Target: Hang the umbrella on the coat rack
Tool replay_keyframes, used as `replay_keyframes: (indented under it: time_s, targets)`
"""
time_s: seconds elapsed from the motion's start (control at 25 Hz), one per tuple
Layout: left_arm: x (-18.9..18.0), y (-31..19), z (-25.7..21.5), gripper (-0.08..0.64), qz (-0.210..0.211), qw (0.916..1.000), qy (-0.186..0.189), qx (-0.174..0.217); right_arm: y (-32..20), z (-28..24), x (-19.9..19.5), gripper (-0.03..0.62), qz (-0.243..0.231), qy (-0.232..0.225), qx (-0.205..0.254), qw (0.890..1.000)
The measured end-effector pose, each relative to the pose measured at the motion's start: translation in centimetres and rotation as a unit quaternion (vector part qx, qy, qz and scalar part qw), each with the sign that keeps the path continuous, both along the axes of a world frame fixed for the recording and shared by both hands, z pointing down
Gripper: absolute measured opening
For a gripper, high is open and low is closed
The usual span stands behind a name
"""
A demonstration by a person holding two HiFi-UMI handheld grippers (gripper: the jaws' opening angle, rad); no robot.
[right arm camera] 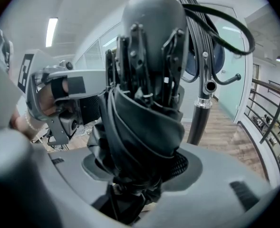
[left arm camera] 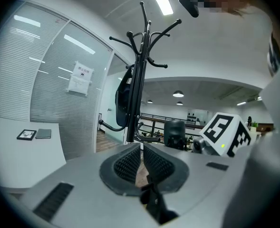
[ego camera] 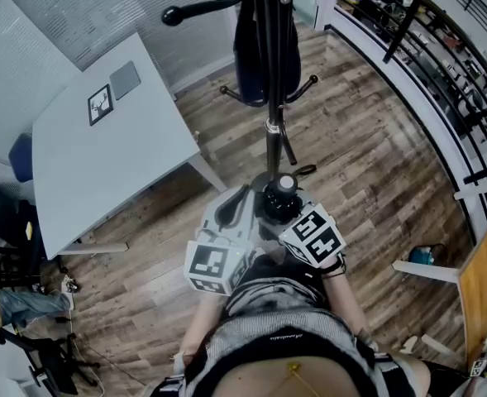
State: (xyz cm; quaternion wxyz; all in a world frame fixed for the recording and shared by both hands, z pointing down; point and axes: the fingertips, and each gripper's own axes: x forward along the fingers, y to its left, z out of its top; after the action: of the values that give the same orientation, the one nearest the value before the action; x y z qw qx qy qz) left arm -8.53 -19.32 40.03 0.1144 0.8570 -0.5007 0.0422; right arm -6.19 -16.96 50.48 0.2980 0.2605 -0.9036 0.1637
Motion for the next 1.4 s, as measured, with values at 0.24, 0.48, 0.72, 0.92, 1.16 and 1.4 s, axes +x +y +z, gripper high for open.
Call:
replay_keyframes:
  time_s: [0.24,0.48,0.72,0.92,1.16,1.4]
  targets:
    - [-1.1,0.1,0.2,0.018,-0.013,0.9999,-0.005,-0.006,-0.3,1.0,-0.3,0.247,-0.002,0.002,-0.009,1.0]
    - [-2.0,0.2,0.4,0.018,-0.025,0.9996,-0.006,-0.009,-0.4,1.7,-0.6,0.247,-0.006,0.006,-0.016,1.0]
    - [-2.4,0.3,1.2,0.018,-0.029,0.9994,-0.007,-0.016,-0.5,2.9,-0.6,0.247,-0.014,0.013,-0.028,0.999]
    - [-2.5,0.0,1.4,0.018,-0.03,0.9993,-0.007,-0.021,-0.9,3.3,-0.8,0.247,-0.017,0.012,-0.033,0.999]
    - [-2.6,0.1,1.5,0.018,-0.036,0.9991,-0.009,-0.023,-1.4,3.7,-0.8,0.247,-0.021,0.017,-0.033,0.999]
    - [-2.7,0.1,1.3,0.018,-0.045,0.9988,-0.003,-0.02,-1.3,4.2,-0.7,0.247,-0.033,0.023,-0.039,0.998]
